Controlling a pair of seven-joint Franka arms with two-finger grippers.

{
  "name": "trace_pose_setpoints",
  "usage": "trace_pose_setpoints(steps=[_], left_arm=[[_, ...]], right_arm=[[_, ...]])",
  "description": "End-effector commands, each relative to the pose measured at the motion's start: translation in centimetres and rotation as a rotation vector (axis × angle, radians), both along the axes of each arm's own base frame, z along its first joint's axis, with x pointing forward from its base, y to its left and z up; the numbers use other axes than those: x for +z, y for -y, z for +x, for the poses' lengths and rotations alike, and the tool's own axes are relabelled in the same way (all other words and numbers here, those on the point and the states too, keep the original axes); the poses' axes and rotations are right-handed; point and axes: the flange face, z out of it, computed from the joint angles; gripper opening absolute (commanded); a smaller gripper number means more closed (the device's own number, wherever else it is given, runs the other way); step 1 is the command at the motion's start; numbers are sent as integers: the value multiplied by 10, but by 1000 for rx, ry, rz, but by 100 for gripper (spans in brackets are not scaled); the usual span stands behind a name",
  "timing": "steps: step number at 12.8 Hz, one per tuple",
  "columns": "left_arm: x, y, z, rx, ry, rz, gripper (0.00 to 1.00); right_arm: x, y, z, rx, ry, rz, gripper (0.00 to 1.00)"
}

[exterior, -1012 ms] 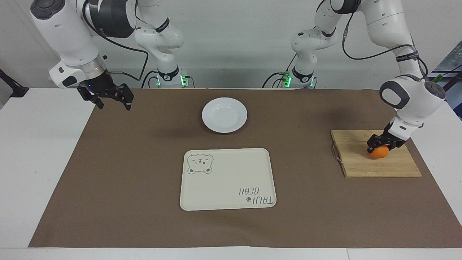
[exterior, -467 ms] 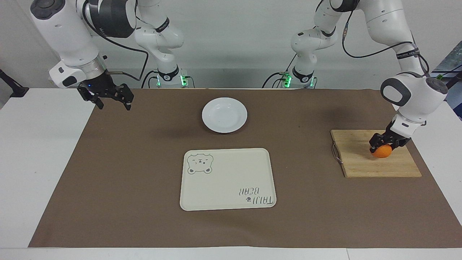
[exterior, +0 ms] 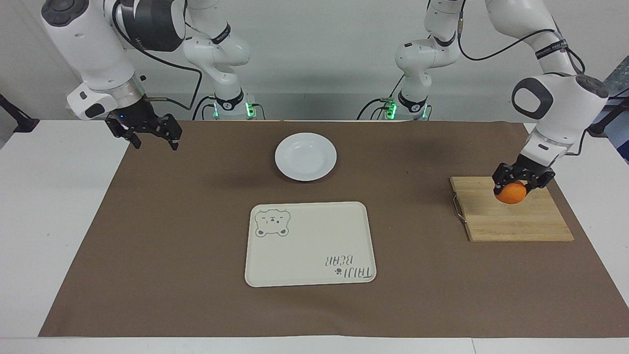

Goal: Place orange and plate with both arms
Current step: 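Grasp the orange with the left gripper and carry it toward the plate, then lower the orange onto the white plate and open the left gripper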

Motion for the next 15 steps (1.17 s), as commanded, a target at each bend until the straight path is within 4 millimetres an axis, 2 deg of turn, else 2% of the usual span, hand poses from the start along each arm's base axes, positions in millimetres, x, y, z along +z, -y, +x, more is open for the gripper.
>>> trace_pose_setpoints(steps=[1, 4, 7, 11, 14, 15], left_arm=[[24, 60, -14, 5, -31, -30, 0], [26, 156, -23, 34, -64, -58, 0], [31, 242, -46, 47, -83, -79, 0], [36, 336, -89, 65, -105, -107, 0], [15, 415, -139, 30, -155, -95, 0], [-3, 441, -155, 20, -175, -81, 0]], right_arm=[[2, -2, 0, -21, -6, 21, 100], [2, -2, 0, -21, -6, 21, 100], [2, -2, 0, -21, -6, 21, 100], [2, -2, 0, -21, -6, 21, 100], [2, -2, 0, -21, -6, 21, 100], [2, -2, 0, -21, -6, 21, 100]])
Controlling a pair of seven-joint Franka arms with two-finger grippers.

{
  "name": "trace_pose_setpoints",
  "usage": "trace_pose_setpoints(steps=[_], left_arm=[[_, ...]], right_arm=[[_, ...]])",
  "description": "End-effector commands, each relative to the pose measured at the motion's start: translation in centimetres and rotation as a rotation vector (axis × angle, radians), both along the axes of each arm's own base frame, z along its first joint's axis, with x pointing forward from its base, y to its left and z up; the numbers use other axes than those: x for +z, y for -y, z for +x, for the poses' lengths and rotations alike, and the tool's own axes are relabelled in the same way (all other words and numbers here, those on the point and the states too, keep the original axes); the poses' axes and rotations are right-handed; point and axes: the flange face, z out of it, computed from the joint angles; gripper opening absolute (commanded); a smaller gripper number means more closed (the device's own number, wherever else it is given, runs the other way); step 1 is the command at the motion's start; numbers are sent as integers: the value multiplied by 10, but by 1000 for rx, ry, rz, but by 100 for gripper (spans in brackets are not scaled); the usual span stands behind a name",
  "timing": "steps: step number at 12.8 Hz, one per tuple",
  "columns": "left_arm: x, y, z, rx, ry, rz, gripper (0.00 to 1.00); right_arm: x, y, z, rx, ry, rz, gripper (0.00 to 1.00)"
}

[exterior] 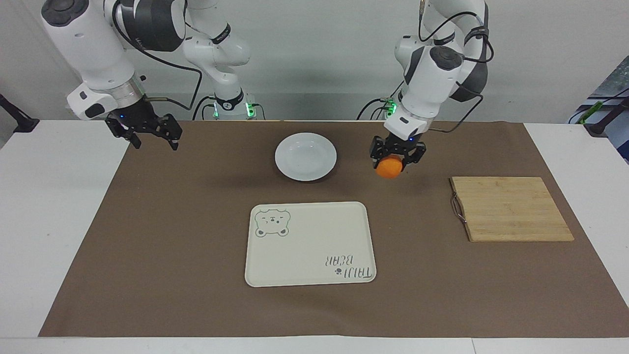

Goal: Place orange and plate with both arms
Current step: 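Lower the orange onto the white plate and open the left gripper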

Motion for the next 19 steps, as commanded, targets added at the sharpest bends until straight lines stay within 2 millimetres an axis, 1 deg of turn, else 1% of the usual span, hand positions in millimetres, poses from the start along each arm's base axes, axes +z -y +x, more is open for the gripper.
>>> trace_pose_setpoints(steps=[1, 3, 4, 5, 6, 7, 8, 9, 10, 11, 12, 13, 14, 15, 16, 17, 18, 19], left_arm=[[-30, 54, -38, 7, -33, 5, 0], [-63, 102, -69, 15, -28, -4, 0], [-80, 119, -79, 31, -26, -10, 0], [-90, 125, -83, 33, -24, -12, 0], [-104, 134, -94, 18, -36, 5, 0], [-126, 146, -110, 19, -61, 34, 13], [-151, 154, -119, 28, -79, 61, 31], [-163, 155, -121, 27, -73, 60, 49], [-166, 153, -122, 26, -71, 59, 63], [-164, 155, -122, 24, -69, 57, 83], [-164, 156, -123, 19, -71, 59, 100], [-160, 156, -121, 14, -68, 55, 100], [-152, 155, -118, 16, -61, 44, 100], [-137, 151, -113, 18, -52, 28, 100], [-121, 147, -111, 22, -45, 13, 100], [-106, 144, -107, 27, -40, 5, 100], [-85, 135, -97, 40, -39, -1, 100], [-68, 128, -87, 38, -41, 5, 100]], right_arm=[[2, -2, 0, -21, -6, 21, 100], [2, -2, 0, -21, -6, 21, 100], [2, -2, 0, -21, -6, 21, 100], [2, -2, 0, -21, -6, 21, 100], [2, -2, 0, -21, -6, 21, 100], [2, -2, 0, -21, -6, 21, 100], [2, -2, 0, -21, -6, 21, 100], [2, 0, 0, -21, -6, 10, 100], [2, 8, 0, -38, -6, 6, 100], [2, 13, -1, -47, -6, 20, 100], [2, 13, -1, -46, -6, 20, 100], [2, 6, -1, -40, -10, 20, 100], [-1, 6, -5, -39, -18, 24, 100], [-7, 3, -15, -35, -27, 37, 100], [-12, -5, -20, -34, 1, 61, 100], [-26, -9, -24, -30, 7, 73, 100], [-38, -19, -25, -17, 4, 96, 100], [-49, -36, -25, 1, -6, 130, 100]])
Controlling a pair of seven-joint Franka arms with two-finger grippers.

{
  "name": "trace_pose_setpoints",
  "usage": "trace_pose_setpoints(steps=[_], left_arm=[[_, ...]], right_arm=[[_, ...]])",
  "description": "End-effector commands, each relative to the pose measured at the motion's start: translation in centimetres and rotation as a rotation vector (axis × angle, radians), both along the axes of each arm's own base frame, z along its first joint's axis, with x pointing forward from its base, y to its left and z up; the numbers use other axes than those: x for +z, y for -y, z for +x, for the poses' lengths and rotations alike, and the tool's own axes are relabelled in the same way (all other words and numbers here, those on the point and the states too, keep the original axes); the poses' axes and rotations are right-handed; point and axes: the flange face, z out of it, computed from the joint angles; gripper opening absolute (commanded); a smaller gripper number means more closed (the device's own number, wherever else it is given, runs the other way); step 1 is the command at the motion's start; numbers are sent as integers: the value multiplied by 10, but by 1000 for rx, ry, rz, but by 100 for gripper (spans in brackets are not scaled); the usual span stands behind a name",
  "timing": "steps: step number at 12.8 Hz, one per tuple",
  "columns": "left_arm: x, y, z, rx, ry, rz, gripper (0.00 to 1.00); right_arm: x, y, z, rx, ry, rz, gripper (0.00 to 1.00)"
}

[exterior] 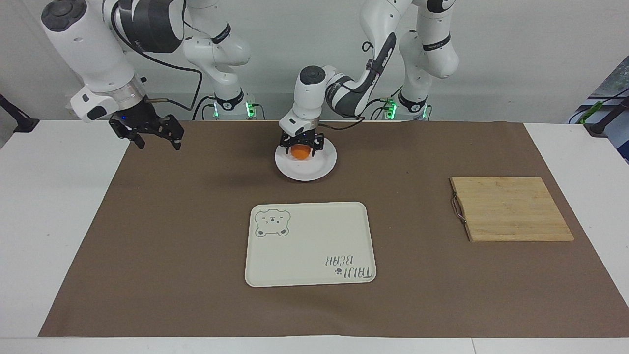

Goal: Place orange and plate with both arms
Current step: 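Lower the orange onto the white plate and open the left gripper, then withdraw the left gripper while the right gripper reaches the plate rim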

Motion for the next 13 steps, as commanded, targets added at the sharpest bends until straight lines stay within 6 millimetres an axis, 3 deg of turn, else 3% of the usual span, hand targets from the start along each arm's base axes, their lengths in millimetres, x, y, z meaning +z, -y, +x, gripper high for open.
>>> trace_pose_setpoints(steps=[1, 3, 5, 7, 10, 12, 13], left_arm=[[48, -26, 24, -13, -13, 11, 100], [66, -52, 64, -25, 23, 28, 100], [87, -84, 99, -49, 81, 44, 100], [116, -130, 135, -52, 111, 40, 100], [167, -214, 181, -114, 133, 62, 100], [203, -256, 203, -139, 150, 70, 100], [216, -277, 210, -152, 153, 77, 100]], right_arm=[[-32, -35, -15, 20, -14, 58, 100], [-55, -64, -21, 44, -51, 126, 100], [-79, -79, -25, 181, -74, 206, 100], [-111, -89, -31, 173, -94, 299, 100], [-139, -111, -45, 140, -107, 368, 100], [-164, -114, -56, 90, -132, 434, 100], [-165, -121, -59, 86, -119, 431, 100]])
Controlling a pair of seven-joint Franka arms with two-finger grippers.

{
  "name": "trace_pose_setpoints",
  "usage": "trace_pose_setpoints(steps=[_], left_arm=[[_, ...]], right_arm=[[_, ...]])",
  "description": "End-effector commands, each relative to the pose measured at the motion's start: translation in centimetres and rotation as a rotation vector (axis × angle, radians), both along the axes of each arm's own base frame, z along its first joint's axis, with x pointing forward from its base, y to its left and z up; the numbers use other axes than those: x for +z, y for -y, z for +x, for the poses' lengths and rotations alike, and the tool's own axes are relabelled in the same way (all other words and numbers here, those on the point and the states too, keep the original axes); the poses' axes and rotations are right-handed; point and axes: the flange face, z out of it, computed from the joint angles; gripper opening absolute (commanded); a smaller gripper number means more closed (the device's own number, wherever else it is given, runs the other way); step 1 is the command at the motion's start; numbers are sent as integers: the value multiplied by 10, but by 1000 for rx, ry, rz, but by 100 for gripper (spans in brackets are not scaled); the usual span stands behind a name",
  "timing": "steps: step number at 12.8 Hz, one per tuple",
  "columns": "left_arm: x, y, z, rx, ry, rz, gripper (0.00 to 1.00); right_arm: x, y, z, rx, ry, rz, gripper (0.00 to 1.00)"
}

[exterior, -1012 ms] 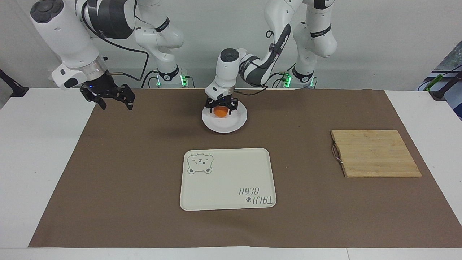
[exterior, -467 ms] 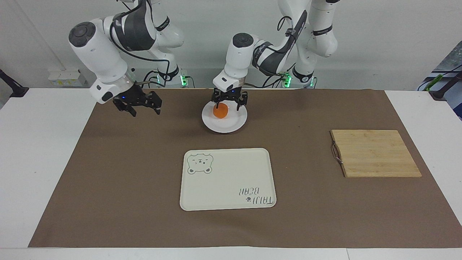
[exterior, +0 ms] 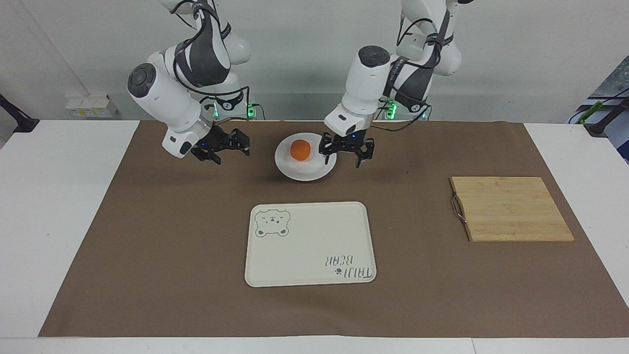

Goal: Place orange and plate with both arms
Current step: 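Withdraw the left gripper while the right gripper reaches the plate rim, then grip the plate rim nearest the right gripper and lift it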

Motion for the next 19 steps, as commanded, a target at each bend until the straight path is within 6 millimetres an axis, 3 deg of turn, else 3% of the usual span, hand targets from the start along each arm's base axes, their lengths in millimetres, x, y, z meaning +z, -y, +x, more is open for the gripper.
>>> trace_pose_setpoints(steps=[1, 4, 7, 10, 12, 14, 18, 19], left_arm=[[35, -40, 12, -53, -10, 34, 100], [61, -103, 15, -114, -69, 69, 100], [84, -147, 5, -150, -115, 85, 100], [99, -165, -12, -144, -162, 142, 100], [115, -179, -24, -185, -146, 142, 100], [113, -189, -24, -172, -153, 140, 100], [112, -192, -24, -166, -155, 139, 100], [112, -202, -23, -146, -156, 138, 100]], right_arm=[[-7, -8, -15, -16, 23, 32, 100], [-27, -13, -23, -56, 3, 65, 100], [-58, -33, -39, -79, -45, 94, 99], [-81, -45, -48, -39, -81, 94, 81], [-106, -48, -56, 24, -93, 124, 69], [-122, -46, -64, 71, -98, 135, 62], [-130, -48, -71, 93, -102, 152, 51], [-134, -56, -76, 109, -104, 146, 48]])
